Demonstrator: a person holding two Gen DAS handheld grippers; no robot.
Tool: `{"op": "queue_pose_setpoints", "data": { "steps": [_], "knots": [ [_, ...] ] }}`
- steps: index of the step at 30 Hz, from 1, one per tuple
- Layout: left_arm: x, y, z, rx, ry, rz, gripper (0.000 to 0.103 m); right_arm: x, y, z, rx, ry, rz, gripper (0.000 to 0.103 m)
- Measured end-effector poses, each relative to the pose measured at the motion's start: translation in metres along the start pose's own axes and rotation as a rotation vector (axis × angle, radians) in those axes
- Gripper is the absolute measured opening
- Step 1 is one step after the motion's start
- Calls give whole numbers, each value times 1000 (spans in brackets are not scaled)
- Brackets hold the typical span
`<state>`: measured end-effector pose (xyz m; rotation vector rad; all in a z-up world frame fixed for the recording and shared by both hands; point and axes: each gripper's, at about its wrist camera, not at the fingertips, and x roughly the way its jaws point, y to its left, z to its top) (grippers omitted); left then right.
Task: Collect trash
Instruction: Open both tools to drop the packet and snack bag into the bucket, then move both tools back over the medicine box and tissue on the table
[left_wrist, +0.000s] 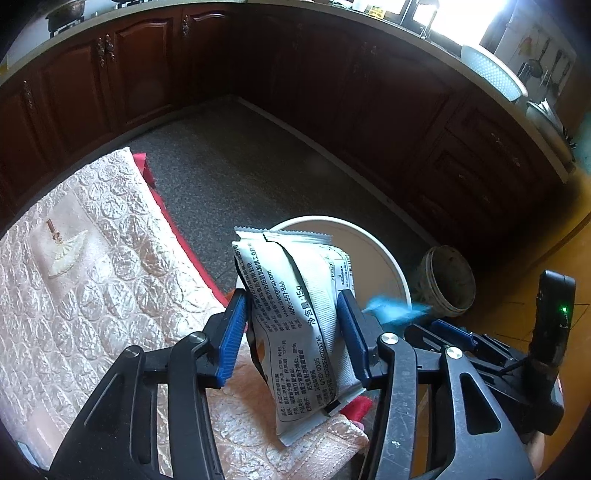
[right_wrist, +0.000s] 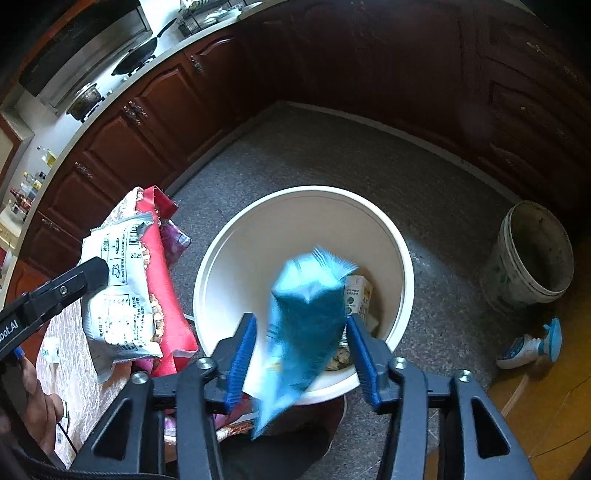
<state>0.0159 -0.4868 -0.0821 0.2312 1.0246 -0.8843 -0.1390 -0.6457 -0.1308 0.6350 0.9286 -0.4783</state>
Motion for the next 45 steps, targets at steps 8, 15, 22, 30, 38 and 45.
{"op": "queue_pose_setpoints", "data": {
  "steps": [8, 15, 22, 30, 38, 45],
  "knots": [
    [-2, 5, -8, -22, 12, -19, 62, -1, 1, -4, 2, 7, -6, 52],
    [-7, 6, -10, -31, 14, -44, 63, -4, 5, -7, -10, 9, 1, 56],
    [-21, 13, -16, -31, -11, -14, 63, -10, 11, -8, -19, -1, 2, 57],
    [-48, 34, -32, -58, -47, 52, 63, -15, 33, -11, -60, -12, 28, 63],
    [-79, 70, -55, -70, -74, 122, 63, -28, 72, -14, -132, -39, 58, 64],
    [-99, 108, -85, -110, -71, 177, 63, -25, 124, -24, -228, -25, 122, 66]
  ]
}}
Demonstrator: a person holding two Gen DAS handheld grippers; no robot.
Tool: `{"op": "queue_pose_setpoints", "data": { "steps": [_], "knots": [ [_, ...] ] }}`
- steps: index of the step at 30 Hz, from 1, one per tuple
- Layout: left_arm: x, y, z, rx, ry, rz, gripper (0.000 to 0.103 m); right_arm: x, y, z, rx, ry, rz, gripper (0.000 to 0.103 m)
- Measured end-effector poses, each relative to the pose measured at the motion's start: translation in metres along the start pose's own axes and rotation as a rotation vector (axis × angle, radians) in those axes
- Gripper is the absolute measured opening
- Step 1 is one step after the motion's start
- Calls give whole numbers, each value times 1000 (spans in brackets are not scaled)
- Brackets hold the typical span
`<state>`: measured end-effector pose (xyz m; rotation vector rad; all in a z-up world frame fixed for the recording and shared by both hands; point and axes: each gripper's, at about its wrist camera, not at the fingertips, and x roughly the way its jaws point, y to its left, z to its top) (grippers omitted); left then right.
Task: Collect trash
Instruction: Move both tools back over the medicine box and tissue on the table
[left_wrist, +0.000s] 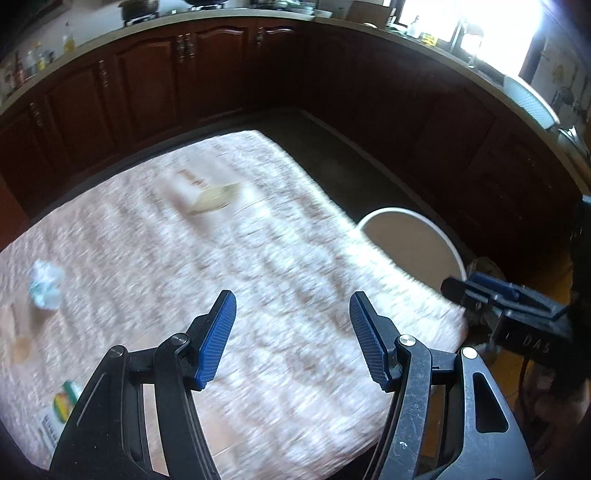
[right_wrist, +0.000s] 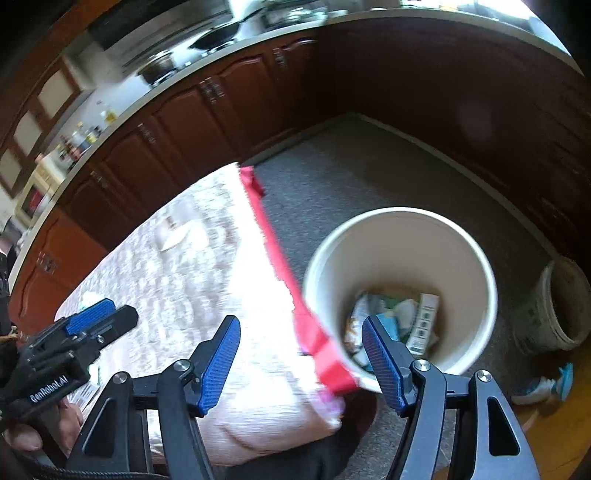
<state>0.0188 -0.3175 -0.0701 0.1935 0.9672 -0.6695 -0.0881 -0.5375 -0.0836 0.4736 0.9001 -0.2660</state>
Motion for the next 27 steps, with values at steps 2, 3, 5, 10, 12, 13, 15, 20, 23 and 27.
{"op": "queue_pose_setpoints", "data": {
  "steps": [2, 3, 5, 10, 12, 13, 15, 20, 23, 27],
  "knots": [
    [-4, 16, -12, -15, 14, 22, 63, 5, 18, -2, -31, 11, 22, 66],
    [-6, 25, -19, -24, 24, 28, 63, 7, 24, -3, -44, 15, 31, 66],
    [-10, 38, -31, -35, 40, 37, 63, 13, 40, -5, -72, 31, 55, 67],
    [-25, 77, -67, -83, 88, 73, 63, 24, 72, -10, -138, 58, 94, 67],
    [-27, 95, -79, -117, 114, 97, 63, 29, 86, -11, -160, 68, 109, 68],
    [-25, 99, -82, -128, 125, 105, 63, 30, 91, -11, -167, 72, 116, 68],
    [-22, 113, -89, -161, 145, 121, 63, 34, 103, -12, -184, 79, 129, 68],
    [-11, 157, -93, -266, 149, 153, 63, 44, 139, -14, -246, 101, 159, 68],
    [-7, 189, -87, -334, 140, 188, 63, 49, 157, -16, -283, 115, 172, 68],
    [-7, 234, -77, -420, 117, 241, 63, 63, 179, -16, -305, 145, 191, 69]
  ]
}}
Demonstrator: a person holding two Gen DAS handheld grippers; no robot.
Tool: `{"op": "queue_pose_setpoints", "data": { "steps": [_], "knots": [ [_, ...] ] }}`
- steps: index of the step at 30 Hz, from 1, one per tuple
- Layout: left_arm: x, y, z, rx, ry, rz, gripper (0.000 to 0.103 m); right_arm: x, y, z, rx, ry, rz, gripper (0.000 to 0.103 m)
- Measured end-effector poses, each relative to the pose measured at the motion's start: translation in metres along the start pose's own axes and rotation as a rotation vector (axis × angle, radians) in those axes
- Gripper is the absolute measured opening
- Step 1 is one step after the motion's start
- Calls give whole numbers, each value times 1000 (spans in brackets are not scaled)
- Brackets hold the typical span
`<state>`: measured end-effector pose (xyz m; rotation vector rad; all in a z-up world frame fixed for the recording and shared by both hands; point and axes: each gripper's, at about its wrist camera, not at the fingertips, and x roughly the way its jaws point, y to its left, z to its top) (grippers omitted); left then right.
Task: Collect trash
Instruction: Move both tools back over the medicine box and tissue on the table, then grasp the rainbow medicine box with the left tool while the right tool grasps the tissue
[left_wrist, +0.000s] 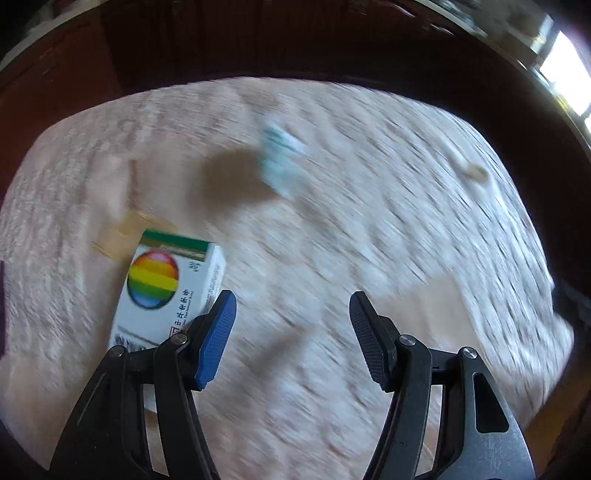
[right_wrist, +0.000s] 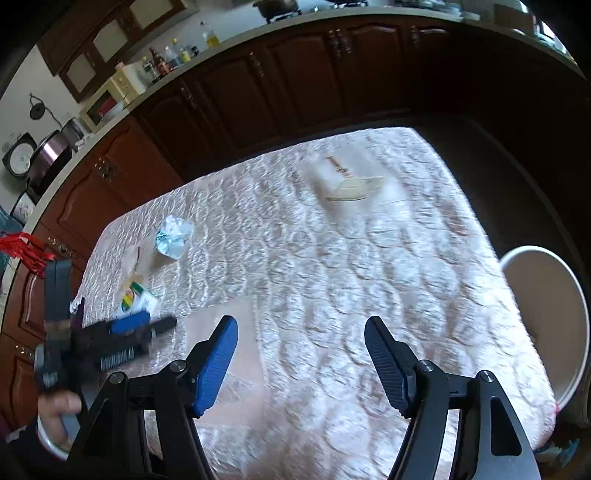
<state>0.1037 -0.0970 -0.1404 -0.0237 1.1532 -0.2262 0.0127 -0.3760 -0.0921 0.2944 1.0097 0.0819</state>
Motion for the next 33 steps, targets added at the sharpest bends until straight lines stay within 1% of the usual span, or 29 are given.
{"op": "queue_pose_setpoints", "data": {
  "steps": [2, 4, 7, 9, 10, 11, 12, 14, 17, 21, 23, 25, 27, 29, 30, 32, 33],
  "knots": [
    [0, 20, 12, -51, 4, -9, 63, 11, 9, 6, -8, 15, 14, 69],
    [-6, 35, 17, -80, 5, -44, 63, 23, 19, 12, -18, 34, 35, 69],
    [-28, 49, 20, -67, -9, -118, 63, 45, 37, 21, -38, 68, 75, 73],
    [-45, 56, 17, -42, -23, -147, 63, 62, 53, 27, -55, 92, 96, 74],
    [-52, 59, 15, -31, -29, -153, 67, 69, 59, 30, -62, 100, 106, 74],
    [-56, 64, 12, -23, -33, -151, 77, 76, 66, 33, -70, 109, 117, 74],
    [-59, 69, 10, -22, -34, -146, 79, 86, 76, 38, -79, 119, 130, 74],
    [-60, 80, 3, -19, -31, -108, 79, 98, 91, 44, -90, 126, 150, 77],
    [-53, 94, -4, -1, -33, -15, 79, 120, 119, 55, -111, 136, 179, 78],
    [-34, 105, -6, -47, -4, -3, 79, 149, 152, 73, -156, 135, 185, 78],
    [-27, 102, -6, -55, -2, 13, 79, 162, 161, 80, -165, 139, 176, 78],
    [-20, 98, -4, -61, 2, 3, 79, 177, 168, 84, -174, 156, 175, 78],
    [-13, 93, -3, -57, 6, 2, 79, 190, 171, 87, -176, 161, 164, 74],
    [-5, 88, -3, -47, 13, 20, 79, 196, 170, 86, -169, 177, 158, 43],
    [-3, 88, -3, -45, 20, 30, 78, 196, 168, 84, -163, 179, 168, 42],
    [3, 88, -4, -49, 32, 31, 52, 189, 166, 81, -179, 162, 179, 33],
    [5, 88, -4, -52, 41, 32, 51, 182, 163, 80, -190, 151, 178, 33]
  ]
}}
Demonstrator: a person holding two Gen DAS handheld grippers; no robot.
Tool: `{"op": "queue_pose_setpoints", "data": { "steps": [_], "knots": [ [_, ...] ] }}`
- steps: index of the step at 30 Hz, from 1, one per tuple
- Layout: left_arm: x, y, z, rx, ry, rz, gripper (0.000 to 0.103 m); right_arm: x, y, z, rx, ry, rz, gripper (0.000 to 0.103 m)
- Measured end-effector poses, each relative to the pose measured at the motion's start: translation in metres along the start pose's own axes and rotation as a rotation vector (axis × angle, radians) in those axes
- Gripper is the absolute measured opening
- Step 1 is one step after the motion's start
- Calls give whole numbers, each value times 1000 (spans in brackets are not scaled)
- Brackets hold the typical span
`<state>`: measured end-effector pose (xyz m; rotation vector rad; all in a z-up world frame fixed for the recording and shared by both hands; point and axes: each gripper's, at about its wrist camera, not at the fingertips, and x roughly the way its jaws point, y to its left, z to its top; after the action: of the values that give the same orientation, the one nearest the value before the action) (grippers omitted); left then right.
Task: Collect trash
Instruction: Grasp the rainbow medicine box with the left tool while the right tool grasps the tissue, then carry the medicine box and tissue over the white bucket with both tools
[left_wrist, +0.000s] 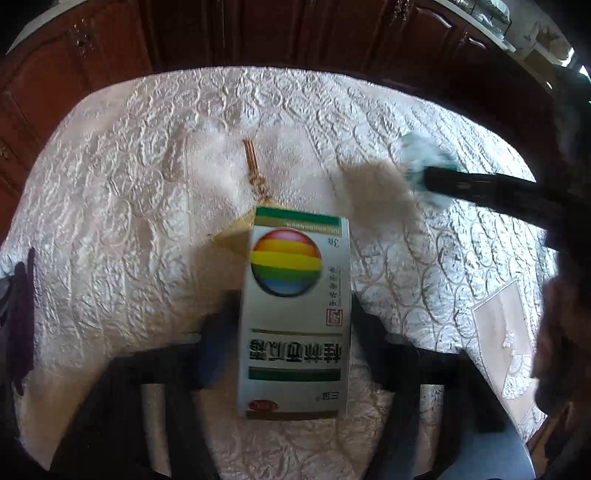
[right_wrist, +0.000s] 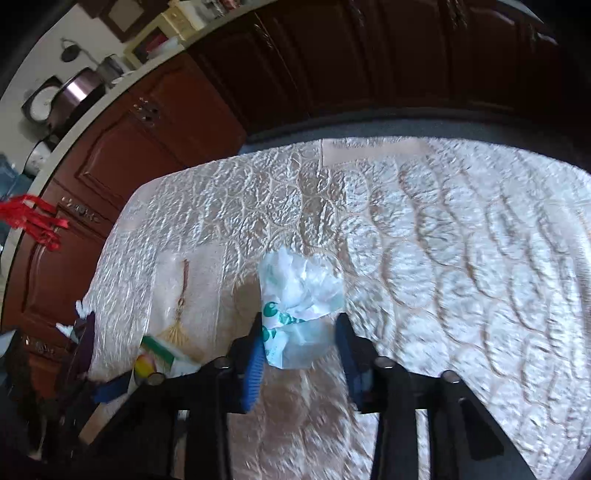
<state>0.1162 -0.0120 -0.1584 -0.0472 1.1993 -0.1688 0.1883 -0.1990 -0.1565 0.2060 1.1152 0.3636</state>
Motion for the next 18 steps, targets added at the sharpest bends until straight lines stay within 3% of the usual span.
{"op": "queue_pose_setpoints", "data": {
  "steps": [7, 18],
  "knots": [
    [-25, -18, -4, 8, -66, -35, 51, -62, -20, -29, 4, -69, 49, 31],
    [-64, -112, -4, 159, -151, -97, 51, -159, -70, -90, 92, -195, -2, 31]
  ]
}}
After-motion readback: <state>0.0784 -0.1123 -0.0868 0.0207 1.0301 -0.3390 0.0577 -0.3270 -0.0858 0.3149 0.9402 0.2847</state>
